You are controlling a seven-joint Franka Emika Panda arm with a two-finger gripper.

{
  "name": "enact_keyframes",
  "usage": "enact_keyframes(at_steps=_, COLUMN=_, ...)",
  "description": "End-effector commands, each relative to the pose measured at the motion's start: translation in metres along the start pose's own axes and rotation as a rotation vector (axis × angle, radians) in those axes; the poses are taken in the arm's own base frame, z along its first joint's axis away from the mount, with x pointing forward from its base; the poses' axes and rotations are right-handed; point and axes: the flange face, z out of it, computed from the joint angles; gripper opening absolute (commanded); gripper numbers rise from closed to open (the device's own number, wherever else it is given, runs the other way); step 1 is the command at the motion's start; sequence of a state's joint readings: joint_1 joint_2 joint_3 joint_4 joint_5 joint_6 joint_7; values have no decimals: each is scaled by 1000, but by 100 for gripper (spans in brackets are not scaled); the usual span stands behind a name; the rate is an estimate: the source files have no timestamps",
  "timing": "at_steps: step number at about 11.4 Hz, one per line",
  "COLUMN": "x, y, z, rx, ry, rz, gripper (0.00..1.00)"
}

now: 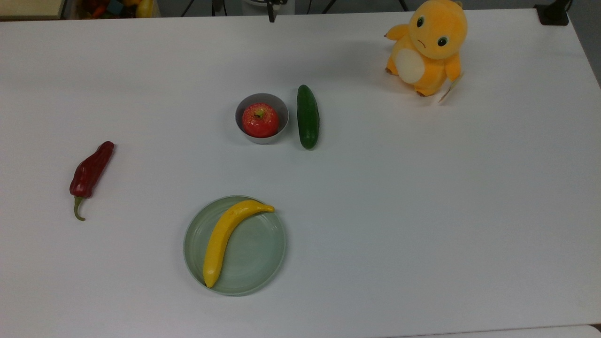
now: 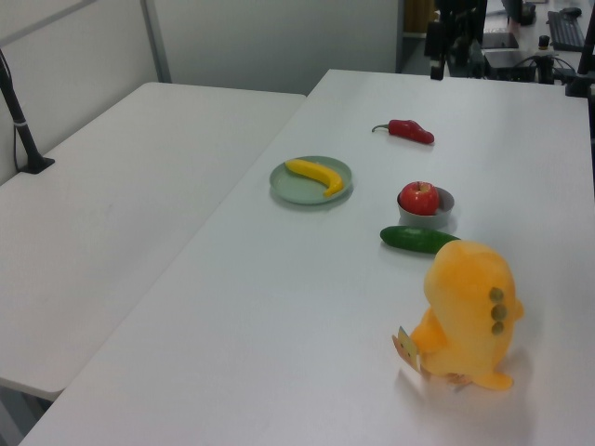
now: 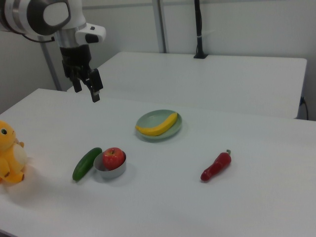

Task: Put the cucumber on the left side of the bowl
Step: 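Open the gripper and lift it away from the cucumber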

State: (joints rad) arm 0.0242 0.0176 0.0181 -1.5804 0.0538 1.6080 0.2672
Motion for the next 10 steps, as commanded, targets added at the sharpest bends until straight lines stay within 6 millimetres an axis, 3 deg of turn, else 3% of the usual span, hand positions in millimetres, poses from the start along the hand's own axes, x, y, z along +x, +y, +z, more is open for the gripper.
enact_keyframes(at_steps=1, x=-3, y=5, z=-5, rx=15, ry=1, rz=-37, gripper=100)
enact_keyframes(at_steps=5, x=15, y=9, z=1, rx=14, ry=105, rz=-240, gripper=100)
enact_keyframes(at_steps=10, x=14, y=8, z=1, rx=12, ry=103, rz=-249, gripper=100)
